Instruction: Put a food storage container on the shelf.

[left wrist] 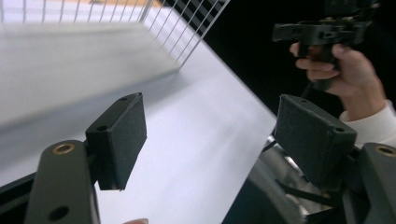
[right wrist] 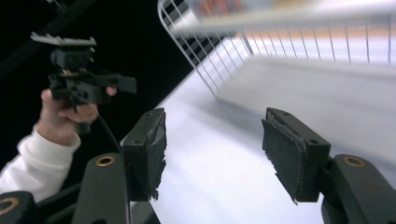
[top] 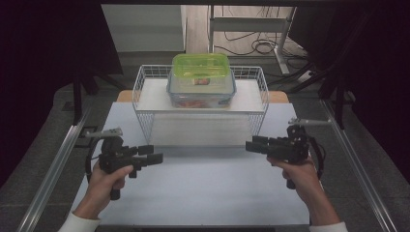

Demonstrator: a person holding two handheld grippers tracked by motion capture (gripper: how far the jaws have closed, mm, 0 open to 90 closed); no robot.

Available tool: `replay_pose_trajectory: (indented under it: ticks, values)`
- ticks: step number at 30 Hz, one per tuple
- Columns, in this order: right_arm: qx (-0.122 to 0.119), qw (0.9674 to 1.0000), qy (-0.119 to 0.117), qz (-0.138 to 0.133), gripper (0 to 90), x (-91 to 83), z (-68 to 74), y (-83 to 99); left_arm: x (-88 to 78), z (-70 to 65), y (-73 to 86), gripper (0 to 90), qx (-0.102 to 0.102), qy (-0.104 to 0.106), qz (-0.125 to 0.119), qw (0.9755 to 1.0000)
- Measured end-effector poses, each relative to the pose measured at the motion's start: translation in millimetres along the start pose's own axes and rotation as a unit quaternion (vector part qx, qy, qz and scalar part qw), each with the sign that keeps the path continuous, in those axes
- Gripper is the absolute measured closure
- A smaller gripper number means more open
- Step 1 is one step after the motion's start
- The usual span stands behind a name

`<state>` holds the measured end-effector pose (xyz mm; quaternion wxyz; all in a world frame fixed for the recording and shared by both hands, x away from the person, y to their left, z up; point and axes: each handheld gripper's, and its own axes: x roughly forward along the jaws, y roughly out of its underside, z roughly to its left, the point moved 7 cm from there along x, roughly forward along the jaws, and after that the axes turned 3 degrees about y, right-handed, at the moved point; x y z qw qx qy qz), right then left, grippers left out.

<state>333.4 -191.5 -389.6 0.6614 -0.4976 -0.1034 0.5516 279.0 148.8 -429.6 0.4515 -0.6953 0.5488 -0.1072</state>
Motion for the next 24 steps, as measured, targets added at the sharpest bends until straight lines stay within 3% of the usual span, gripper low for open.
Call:
replay_pose_trajectory:
  ticks: [2, 6, 10, 13, 19, 24]
  values:
    - [0.001, 0.9999, 0.003, 0.01, 39.0, 1.0, -3.7, 18.0, 5.6, 1.8, 15.4, 25.4, -0.006, 0.007, 0.007, 0.9999]
    - [0.004, 0.9997, 0.0, 0.025, 38.7, 5.3, -9.3, 50.7, 19.9, 10.0, 45.5, 25.6, -0.013, 0.001, 0.032, 0.9994]
    - [-0.004, 0.9991, 0.007, 0.042, 38.0, 11.0, -16.0, 74.9, 30.2, 20.1, 67.4, 25.6, -0.015, -0.019, 0.06, 0.9979]
    - [-0.005, 0.9982, 0.014, 0.058, 37.3, 14.6, -20.5, 83.0, 30.6, 21.0, 68.8, 25.8, -0.009, -0.028, 0.059, 0.9978]
    - [-0.027, 0.9979, 0.022, 0.054, 35.9, 17.1, -17.6, 84.5, 27.0, 19.8, 67.8, 26.1, 0.003, -0.036, 0.053, 0.9979]
    - [-0.056, 0.9964, 0.047, 0.043, 29.8, 16.4, -19.1, 89.6, 23.7, 25.4, 72.9, 25.0, 0.013, -0.059, 0.057, 0.9966]
